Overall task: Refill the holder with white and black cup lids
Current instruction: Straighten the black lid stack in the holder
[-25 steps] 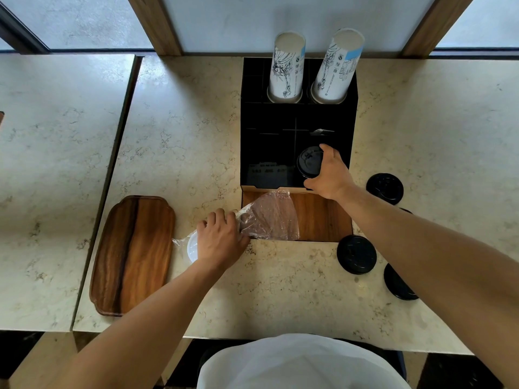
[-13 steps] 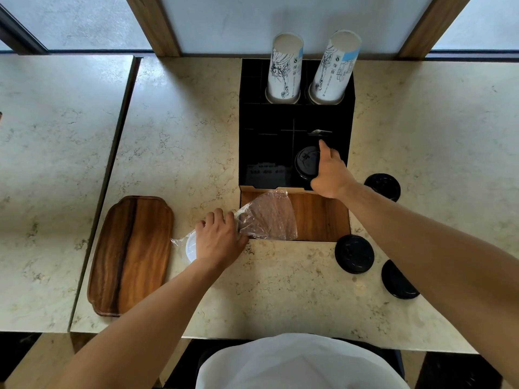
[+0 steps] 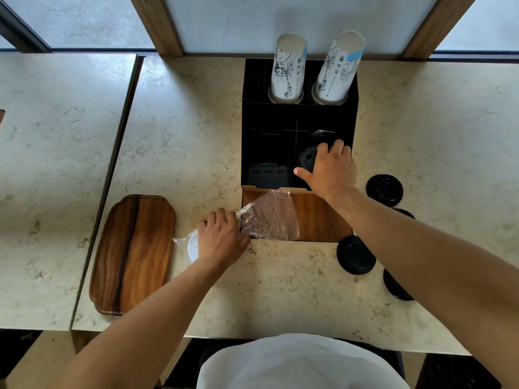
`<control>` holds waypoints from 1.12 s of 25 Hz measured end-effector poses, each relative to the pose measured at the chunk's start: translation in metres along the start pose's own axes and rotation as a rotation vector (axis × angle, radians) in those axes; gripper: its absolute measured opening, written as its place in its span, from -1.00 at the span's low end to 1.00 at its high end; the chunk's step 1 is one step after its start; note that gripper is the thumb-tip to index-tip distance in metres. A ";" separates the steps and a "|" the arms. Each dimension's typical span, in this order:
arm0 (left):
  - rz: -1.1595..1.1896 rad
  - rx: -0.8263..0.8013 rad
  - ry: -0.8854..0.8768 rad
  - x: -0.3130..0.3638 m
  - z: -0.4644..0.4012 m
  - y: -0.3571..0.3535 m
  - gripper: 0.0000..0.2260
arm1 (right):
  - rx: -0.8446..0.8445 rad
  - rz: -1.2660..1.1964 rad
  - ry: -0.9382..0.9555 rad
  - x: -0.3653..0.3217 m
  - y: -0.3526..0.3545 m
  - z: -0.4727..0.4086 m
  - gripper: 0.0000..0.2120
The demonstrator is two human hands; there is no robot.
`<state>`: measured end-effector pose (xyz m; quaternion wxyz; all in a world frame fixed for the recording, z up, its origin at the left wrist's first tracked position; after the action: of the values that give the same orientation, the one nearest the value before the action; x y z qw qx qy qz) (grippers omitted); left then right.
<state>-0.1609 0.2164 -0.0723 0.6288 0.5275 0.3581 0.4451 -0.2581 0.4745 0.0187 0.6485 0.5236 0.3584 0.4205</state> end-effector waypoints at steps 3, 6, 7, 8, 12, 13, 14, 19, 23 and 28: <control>0.002 0.004 -0.006 0.000 -0.001 0.000 -0.45 | -0.044 -0.023 0.005 0.000 -0.004 -0.003 -0.24; -0.010 0.014 -0.019 -0.001 -0.001 0.001 -0.44 | -0.099 -0.046 0.041 0.003 -0.007 -0.007 -0.23; -0.012 0.014 -0.023 -0.001 -0.001 0.001 -0.44 | -0.113 -0.052 0.059 0.005 -0.008 -0.008 -0.21; -0.013 0.009 -0.025 -0.001 -0.002 0.001 -0.44 | -0.130 -0.063 0.078 0.007 -0.008 -0.010 -0.18; -0.010 0.002 -0.026 -0.001 -0.003 0.002 -0.46 | -0.215 -0.112 0.180 0.014 -0.004 -0.012 -0.10; -0.005 0.002 -0.028 -0.001 -0.003 0.002 -0.46 | -0.236 -0.102 0.217 0.014 -0.003 -0.013 -0.10; -0.002 0.002 -0.030 -0.001 -0.003 0.002 -0.46 | -0.255 -0.090 0.255 0.015 -0.002 -0.013 -0.11; 0.003 -0.006 -0.032 -0.001 -0.003 0.002 -0.47 | -0.317 -0.112 0.392 0.013 0.002 -0.016 -0.16; 0.005 -0.014 -0.029 -0.001 -0.004 0.001 -0.48 | -0.329 -0.202 0.424 0.017 0.000 -0.016 -0.25; 0.010 -0.029 -0.020 -0.001 -0.004 -0.002 -0.46 | -0.298 -0.255 0.433 0.022 -0.001 -0.013 -0.34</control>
<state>-0.1646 0.2163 -0.0747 0.6377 0.5247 0.3426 0.4480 -0.2616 0.4996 0.0146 0.6742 0.2715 0.4857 0.4857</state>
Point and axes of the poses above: each hand's wrist, its own z-axis away from the middle knuckle, its own y-axis out of the back of the hand, x = y × z, the point moved 6 cm from there along -z, towards the middle knuckle, and after that the axes turned 12 degrees about -y, right-handed, at the moved point
